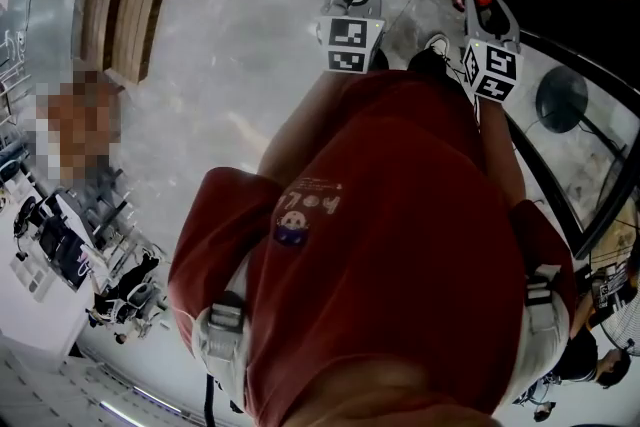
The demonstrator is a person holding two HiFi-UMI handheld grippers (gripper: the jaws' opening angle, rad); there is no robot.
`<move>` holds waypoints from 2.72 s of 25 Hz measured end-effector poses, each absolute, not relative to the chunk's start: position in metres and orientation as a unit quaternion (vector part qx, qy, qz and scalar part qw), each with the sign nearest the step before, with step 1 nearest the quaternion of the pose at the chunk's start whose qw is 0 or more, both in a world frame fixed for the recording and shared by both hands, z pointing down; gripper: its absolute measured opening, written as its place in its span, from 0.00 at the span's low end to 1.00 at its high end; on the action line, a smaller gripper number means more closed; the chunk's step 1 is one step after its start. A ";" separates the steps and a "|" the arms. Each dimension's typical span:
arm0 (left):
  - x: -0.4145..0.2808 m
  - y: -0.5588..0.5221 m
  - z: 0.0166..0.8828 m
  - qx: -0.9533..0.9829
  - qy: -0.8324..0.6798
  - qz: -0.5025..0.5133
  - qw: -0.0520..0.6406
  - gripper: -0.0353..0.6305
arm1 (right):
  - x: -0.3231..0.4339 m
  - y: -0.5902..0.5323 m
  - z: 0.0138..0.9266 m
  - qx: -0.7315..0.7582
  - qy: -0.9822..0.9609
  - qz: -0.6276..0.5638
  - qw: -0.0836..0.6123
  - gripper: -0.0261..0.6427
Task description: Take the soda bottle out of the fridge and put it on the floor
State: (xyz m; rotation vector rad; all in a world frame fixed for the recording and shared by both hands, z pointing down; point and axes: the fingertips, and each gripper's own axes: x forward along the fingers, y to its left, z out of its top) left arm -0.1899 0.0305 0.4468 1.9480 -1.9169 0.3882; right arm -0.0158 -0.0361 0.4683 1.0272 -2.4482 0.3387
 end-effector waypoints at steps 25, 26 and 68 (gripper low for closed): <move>-0.165 0.002 0.585 0.686 -0.650 0.184 0.270 0.05 | -0.011 -0.034 0.627 0.332 -0.871 0.180 0.315 0.26; -0.165 0.002 0.597 0.686 -0.648 0.186 0.272 0.05 | -0.012 -0.031 0.640 0.330 -0.870 0.180 0.320 0.26; -0.148 -0.010 1.056 0.701 -0.584 0.250 0.325 0.05 | -0.013 -0.045 1.159 0.260 -0.822 0.156 0.482 0.24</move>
